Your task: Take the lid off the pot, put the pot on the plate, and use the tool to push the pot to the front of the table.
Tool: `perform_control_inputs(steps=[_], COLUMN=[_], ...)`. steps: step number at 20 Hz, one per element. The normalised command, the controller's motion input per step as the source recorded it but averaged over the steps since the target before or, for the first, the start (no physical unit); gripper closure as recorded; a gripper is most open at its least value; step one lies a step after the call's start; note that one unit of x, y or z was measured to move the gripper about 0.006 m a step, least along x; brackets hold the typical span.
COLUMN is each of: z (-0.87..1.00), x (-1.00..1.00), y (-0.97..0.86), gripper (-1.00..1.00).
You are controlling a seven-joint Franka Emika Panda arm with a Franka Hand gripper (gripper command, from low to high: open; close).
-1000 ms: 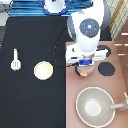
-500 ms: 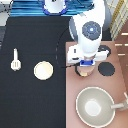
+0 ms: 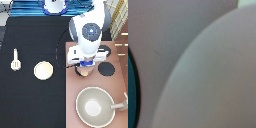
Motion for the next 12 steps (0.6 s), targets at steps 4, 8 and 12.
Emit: perform_control_inputs(steps=[4,8,12], z=[0.6,0.99,0.94], x=[-0.34,-0.74,-0.96], y=[-0.05,-0.01,-0.14], gripper=[1.0,1.0,1.0])
